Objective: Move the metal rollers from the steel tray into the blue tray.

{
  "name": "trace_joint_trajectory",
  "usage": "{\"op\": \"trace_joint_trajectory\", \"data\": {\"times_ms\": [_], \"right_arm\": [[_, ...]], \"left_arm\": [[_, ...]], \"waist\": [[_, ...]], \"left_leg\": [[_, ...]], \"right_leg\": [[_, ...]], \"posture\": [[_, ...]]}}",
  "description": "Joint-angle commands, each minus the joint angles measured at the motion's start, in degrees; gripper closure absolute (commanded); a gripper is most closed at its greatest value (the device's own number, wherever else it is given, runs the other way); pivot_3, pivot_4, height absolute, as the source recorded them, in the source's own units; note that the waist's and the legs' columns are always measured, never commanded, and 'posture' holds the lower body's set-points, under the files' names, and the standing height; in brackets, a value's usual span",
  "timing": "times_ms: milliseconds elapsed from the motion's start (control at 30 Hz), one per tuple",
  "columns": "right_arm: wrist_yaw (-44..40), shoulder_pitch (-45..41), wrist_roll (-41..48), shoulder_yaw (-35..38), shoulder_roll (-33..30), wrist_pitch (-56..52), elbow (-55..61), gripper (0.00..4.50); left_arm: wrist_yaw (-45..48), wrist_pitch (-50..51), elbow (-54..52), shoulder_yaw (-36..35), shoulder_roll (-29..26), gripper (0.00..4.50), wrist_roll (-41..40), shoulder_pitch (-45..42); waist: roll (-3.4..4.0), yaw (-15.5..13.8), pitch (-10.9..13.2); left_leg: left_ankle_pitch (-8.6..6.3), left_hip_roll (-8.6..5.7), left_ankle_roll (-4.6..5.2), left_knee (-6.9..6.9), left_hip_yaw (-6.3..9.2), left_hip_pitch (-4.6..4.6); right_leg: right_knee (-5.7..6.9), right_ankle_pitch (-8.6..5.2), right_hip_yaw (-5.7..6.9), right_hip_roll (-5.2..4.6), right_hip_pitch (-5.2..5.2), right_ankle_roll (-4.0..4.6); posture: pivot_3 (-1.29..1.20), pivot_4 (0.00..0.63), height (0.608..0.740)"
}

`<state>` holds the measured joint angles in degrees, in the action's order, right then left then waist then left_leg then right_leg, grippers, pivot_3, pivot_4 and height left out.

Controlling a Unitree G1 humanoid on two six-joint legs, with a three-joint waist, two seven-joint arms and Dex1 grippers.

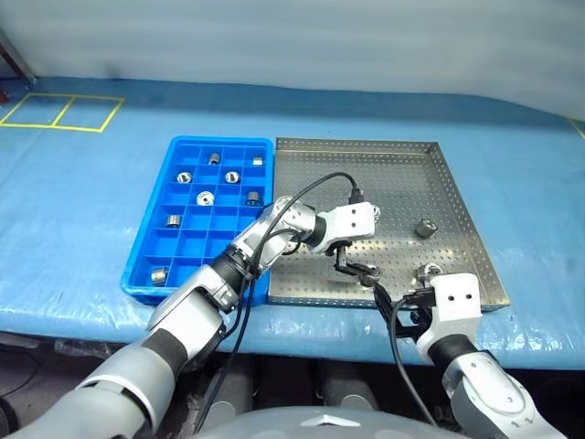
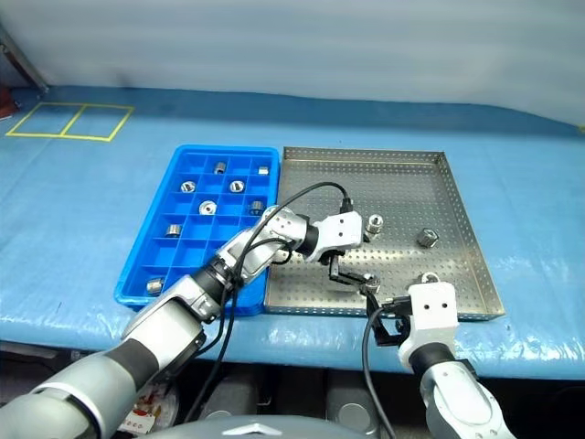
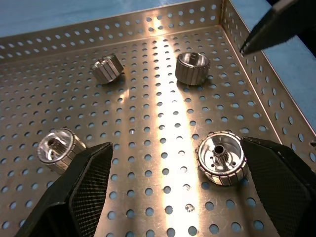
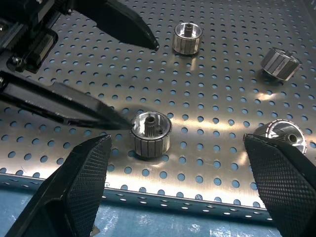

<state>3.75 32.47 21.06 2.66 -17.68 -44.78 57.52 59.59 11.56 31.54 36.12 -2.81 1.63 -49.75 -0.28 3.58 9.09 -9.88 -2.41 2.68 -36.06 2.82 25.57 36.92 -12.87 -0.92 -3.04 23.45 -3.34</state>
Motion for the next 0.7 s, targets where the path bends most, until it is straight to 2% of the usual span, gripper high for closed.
{"op": "trace_joint_trajectory", "data": {"times_ms": [33,400,500,700], "right_arm": [[1.5,0.4,0.6,-0.5,-0.2,2.1,2.5,0.00],[3.0,-1.1,1.2,-1.6,-0.5,2.0,2.5,0.00],[3.1,-1.5,1.2,-1.5,-0.5,1.7,2.5,0.00],[3.1,-2.5,1.1,-1.4,-0.4,0.8,2.5,0.00]], "left_arm": [[2.3,-3.0,1.6,-0.1,1.7,0.01,1.0,-1.6],[0.4,-4.5,9.0,0.7,6.5,0.01,6.9,-1.8],[0.6,-5.6,9.8,0.9,7.1,0.55,8.3,-1.8],[3.7,-5.2,8.5,0.5,7.2,2.51,8.5,-1.0]], "waist": [[0.00,0.3,0.0],[0.00,0.4,0.0],[0.00,0.4,0.0],[0.02,0.4,0.0]], "left_leg": [[0.00,0.00,0.00,0.00,0.00,0.00],[0.00,0.00,0.05,-0.10,0.00,0.01],[0.01,0.00,0.06,-0.12,-0.01,0.02],[0.01,0.00,0.07,-0.13,-0.02,0.02]], "right_leg": [[0.00,0.00,-0.01,-0.01,0.00,-0.01],[0.01,0.06,-0.01,0.00,-0.02,-0.11],[0.01,0.08,-0.01,0.00,-0.02,-0.14],[0.02,0.10,-0.02,0.00,-0.02,-0.18]], "posture": [[-0.21,0.150,0.740],[-0.21,0.150,0.740],[-0.21,0.150,0.740],[-0.20,0.150,0.740]]}}
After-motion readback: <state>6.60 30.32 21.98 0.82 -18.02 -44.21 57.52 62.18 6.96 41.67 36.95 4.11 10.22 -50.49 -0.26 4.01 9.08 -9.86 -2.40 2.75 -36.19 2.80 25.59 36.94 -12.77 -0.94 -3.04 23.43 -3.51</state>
